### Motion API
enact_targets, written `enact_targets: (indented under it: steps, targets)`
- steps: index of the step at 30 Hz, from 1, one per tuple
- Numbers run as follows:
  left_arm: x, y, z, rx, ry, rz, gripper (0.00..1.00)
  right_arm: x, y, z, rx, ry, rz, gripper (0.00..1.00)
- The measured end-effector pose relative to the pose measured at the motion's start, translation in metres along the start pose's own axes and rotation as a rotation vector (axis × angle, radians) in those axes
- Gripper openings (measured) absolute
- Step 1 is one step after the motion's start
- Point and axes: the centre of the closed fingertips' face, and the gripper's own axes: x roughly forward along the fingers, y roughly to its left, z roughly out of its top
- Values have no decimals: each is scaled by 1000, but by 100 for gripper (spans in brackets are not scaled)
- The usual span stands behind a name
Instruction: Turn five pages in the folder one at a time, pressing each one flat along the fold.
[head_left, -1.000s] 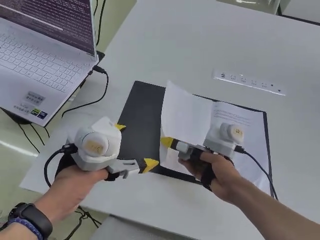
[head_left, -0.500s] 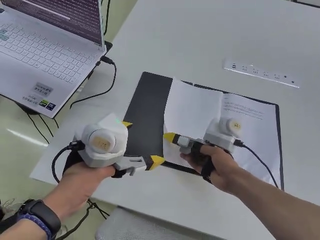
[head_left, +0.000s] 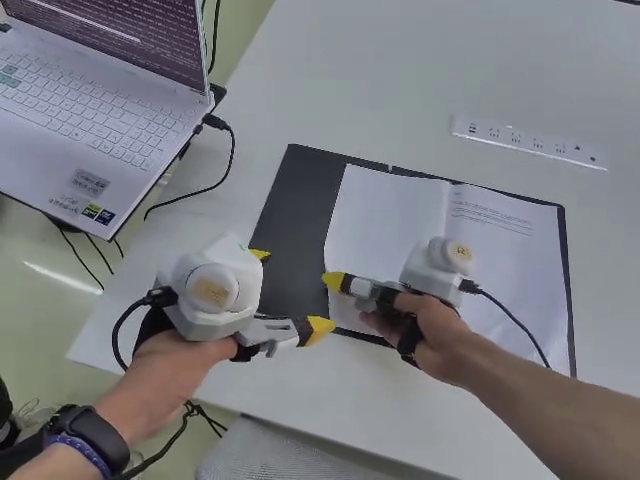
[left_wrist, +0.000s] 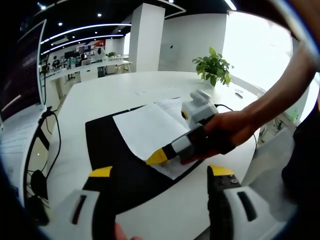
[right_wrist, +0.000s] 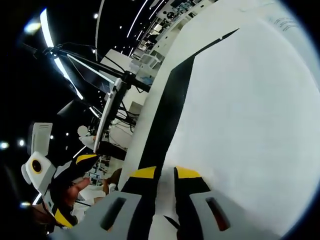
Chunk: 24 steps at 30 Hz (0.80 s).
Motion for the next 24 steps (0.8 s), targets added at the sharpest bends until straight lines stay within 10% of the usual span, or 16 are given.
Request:
enact_targets:
  steps: [16, 24]
  targets:
    - [7, 4, -8, -8, 23, -18, 63, -10, 19, -5, -55, -4, 74, 35]
    - [16, 4, -3, -15, 19, -43, 45, -48, 20, 19, -12, -138, 93, 34]
